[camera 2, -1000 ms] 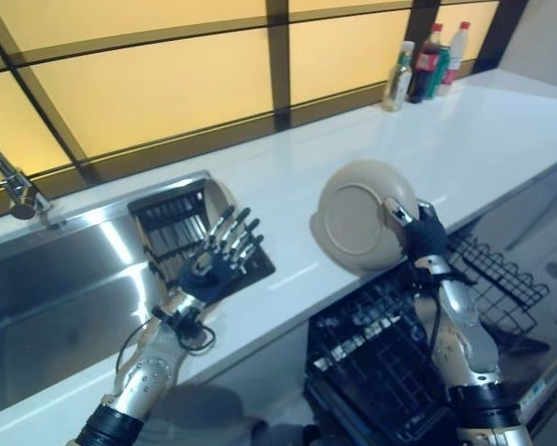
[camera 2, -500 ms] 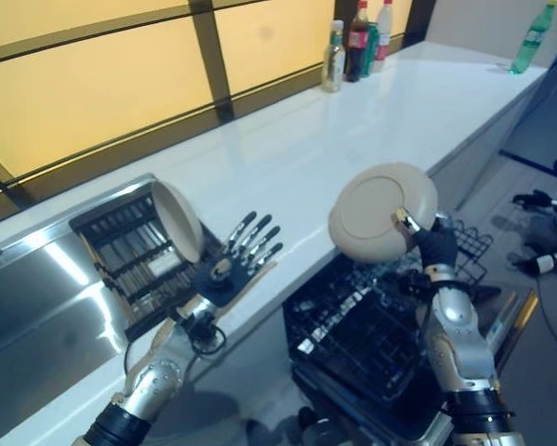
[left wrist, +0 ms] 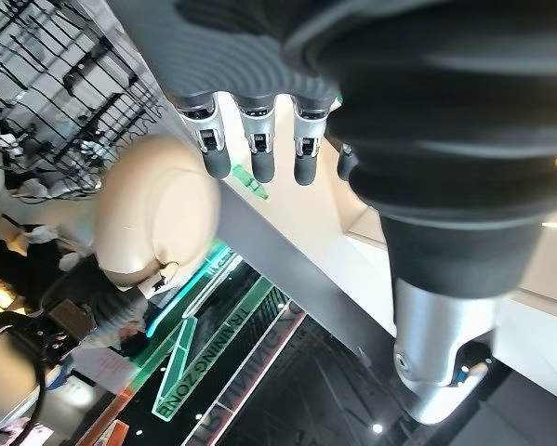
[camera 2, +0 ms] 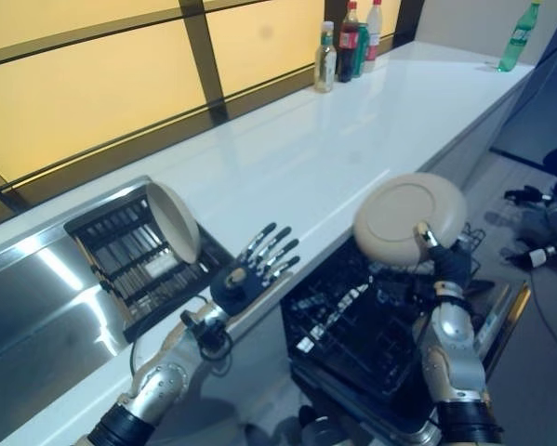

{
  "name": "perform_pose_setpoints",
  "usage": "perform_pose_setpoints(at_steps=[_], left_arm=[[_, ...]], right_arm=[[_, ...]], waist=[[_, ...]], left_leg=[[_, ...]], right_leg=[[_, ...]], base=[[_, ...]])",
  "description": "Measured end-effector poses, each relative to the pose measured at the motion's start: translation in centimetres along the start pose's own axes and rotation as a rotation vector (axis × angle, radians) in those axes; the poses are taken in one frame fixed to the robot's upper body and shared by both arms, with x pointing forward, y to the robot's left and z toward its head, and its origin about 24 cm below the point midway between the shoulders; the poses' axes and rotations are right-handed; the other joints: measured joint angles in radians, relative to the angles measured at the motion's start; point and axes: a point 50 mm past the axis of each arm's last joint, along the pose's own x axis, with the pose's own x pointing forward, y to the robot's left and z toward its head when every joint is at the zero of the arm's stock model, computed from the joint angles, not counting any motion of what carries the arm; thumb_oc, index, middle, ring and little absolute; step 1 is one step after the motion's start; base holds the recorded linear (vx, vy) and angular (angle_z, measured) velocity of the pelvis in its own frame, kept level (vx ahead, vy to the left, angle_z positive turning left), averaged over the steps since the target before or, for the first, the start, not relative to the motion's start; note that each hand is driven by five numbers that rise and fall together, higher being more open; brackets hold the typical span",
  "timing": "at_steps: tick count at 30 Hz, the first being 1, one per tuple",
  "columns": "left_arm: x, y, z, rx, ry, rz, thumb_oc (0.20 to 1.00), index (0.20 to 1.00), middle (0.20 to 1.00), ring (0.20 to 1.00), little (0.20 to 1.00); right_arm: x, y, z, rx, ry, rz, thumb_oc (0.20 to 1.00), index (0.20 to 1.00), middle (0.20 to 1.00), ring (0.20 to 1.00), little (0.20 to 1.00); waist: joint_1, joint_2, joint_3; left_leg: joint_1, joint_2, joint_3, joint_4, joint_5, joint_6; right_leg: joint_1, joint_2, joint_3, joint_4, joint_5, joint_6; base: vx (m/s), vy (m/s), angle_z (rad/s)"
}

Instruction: Pick up plates and place into dishwasher.

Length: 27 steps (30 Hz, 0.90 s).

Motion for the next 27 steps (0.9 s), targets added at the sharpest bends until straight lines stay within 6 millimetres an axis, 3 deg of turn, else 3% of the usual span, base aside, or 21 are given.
perform_pose_setpoints(at_steps=[8,16,27], left_arm=[[-0.2,0.1,0.1,0.008,0.026,-0.004,1.0,1.0,1.0,1.0,1.0],[-0.2,0.3,0.3,0.013,0.032,-0.005,1.0,1.0,1.0,1.0,1.0],[-0.3,0.2,0.0,0.001,0.093,-0.035,1.0,1.0,1.0,1.0,1.0]], right_arm=[[0.0,-3.9,-4.8,-0.204,0.251,-0.11,0.2,0.2,0.2,0.2,0.2],[-0.2,-5.2,-5.9,-0.245,0.311,-0.154,0.2,0.2,0.2,0.2,0.2],[0.2,-6.3,-5.7,-0.38,0.357,0.018,0.2,0.2,0.2,0.2,0.2]], waist=[[0.004,-0.003,0.006],[0.01,-0.005,0.018],[0.034,-0.015,0.037]], left_leg=[[-0.003,-0.001,-0.016,0.0,0.002,0.002],[-0.021,-0.008,-0.041,0.033,-0.006,0.011],[-0.047,-0.014,-0.075,0.083,-0.021,0.018]], right_leg=[[0.004,-0.006,-0.015,0.001,-0.003,0.0],[-0.002,-0.018,-0.037,0.03,-0.018,0.006],[-0.005,-0.035,-0.067,0.068,-0.037,0.009]], base=[[0.02,-0.037,0.06],[0.02,-0.019,0.1],[0.02,-0.05,0.09]])
